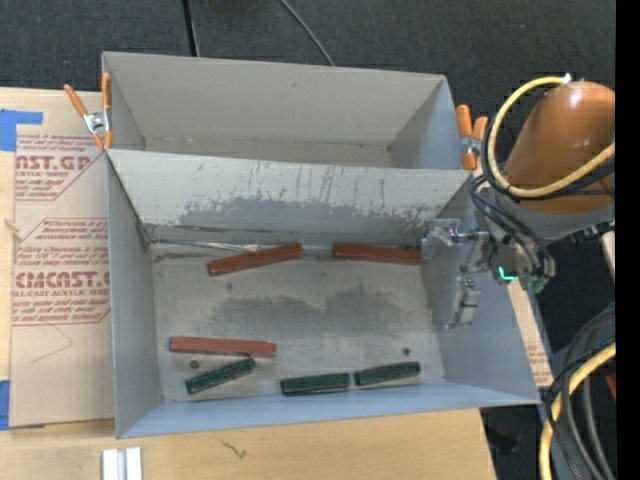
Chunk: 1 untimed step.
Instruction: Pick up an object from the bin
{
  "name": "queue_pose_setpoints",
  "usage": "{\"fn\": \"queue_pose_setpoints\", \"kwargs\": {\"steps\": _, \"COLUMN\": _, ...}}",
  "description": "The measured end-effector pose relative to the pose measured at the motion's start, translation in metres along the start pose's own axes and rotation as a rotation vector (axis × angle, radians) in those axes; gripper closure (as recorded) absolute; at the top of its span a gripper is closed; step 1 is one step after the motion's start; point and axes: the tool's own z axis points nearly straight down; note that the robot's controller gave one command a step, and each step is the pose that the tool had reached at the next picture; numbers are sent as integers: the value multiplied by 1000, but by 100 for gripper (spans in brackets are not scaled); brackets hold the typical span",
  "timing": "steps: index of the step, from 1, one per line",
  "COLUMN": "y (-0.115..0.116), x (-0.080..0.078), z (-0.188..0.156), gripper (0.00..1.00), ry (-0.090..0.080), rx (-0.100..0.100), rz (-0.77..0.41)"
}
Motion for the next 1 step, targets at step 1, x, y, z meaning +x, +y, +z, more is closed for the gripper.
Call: {"fn": "queue_pose_setpoints", "kwargs": {"steps": 1, "y": 10, "x": 10, "z": 26, "gripper": 0, "ry": -6, "rx": 1, "rz": -78}}
